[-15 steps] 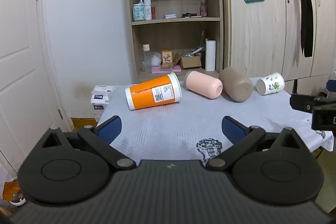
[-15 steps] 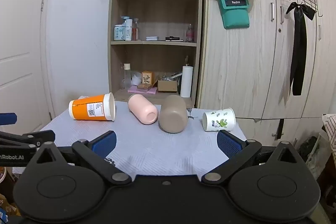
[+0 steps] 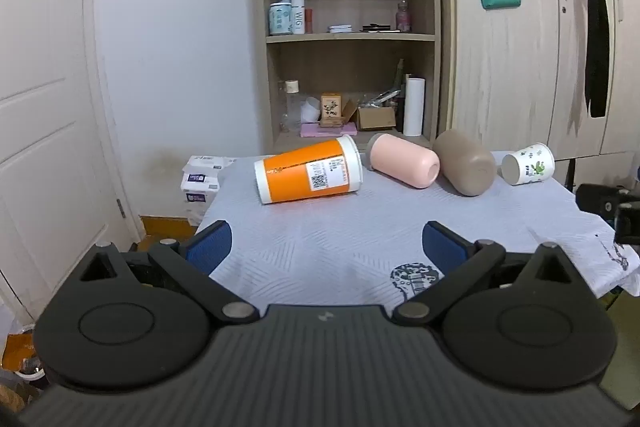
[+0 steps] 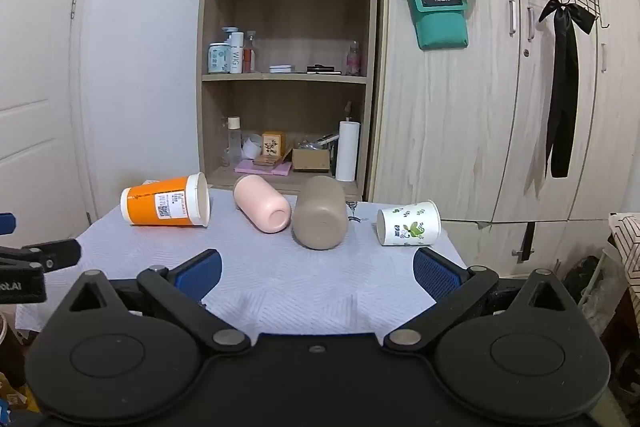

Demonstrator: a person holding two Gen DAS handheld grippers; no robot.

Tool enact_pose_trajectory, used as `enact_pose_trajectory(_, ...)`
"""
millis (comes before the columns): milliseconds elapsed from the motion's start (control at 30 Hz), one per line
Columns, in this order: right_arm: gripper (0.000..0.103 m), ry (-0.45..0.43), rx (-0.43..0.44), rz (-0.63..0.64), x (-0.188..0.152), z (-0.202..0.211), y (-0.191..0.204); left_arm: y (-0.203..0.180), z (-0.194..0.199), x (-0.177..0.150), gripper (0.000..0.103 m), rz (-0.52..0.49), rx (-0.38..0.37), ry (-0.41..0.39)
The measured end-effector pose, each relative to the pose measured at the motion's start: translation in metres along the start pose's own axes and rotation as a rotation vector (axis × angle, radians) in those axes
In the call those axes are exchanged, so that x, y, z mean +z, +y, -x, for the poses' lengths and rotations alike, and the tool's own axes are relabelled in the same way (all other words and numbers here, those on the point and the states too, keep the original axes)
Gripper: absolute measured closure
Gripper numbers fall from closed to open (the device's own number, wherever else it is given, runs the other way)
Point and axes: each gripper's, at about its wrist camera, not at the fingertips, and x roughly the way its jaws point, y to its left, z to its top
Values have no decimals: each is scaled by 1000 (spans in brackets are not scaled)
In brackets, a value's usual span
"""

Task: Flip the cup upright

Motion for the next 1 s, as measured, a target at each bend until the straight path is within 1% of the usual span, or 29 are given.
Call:
enact_pose_trajectory(200, 0, 13, -5, -2, -1, -2, -1, 6, 0, -2, 0, 19, 2, 0)
enact_pose_trajectory(733, 0, 30, -3, 10, 0, -4, 1, 5, -1, -6, 0, 5, 0, -6)
enact_pose_trajectory(1000, 0, 24, -2, 8, -1, -4, 2, 6, -1, -5, 0, 5, 0, -11)
